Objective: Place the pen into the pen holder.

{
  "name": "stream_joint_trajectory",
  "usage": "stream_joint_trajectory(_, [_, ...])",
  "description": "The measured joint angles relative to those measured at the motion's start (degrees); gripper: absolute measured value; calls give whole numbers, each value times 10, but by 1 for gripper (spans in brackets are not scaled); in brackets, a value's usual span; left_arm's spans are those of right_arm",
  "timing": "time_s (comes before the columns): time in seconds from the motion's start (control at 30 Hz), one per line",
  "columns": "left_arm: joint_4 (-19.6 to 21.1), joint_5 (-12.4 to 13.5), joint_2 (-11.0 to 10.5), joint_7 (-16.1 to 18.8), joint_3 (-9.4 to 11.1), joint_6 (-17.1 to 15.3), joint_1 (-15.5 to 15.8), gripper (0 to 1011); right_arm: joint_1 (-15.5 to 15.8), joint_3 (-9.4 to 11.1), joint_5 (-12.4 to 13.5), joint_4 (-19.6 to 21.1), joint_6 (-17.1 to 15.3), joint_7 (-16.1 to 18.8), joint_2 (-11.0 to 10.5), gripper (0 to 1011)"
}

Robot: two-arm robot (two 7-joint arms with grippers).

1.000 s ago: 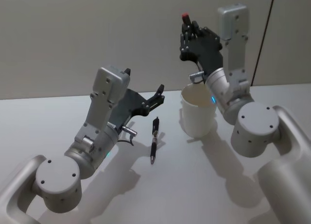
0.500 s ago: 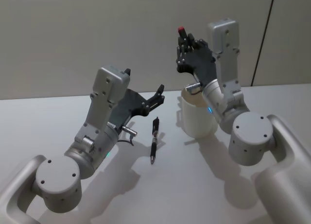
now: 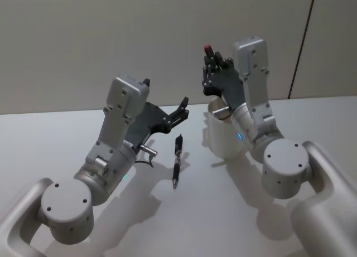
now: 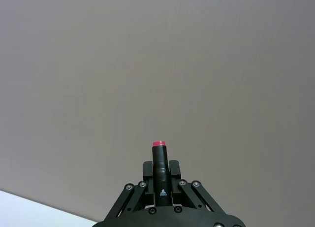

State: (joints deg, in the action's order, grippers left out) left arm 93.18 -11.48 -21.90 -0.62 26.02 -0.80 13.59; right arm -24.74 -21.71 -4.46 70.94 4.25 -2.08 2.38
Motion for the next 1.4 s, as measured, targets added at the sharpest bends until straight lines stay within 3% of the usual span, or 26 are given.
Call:
stream_joint_trajectory(0.4, [0,0,0,0,0,0,0,1001,9,-5,-8,-11,8,-3,1,180])
stream_joint_trajectory(1.4, [0,0,0,0,0,0,0,1001,71,-4,-9,40,8,-22,-27,180])
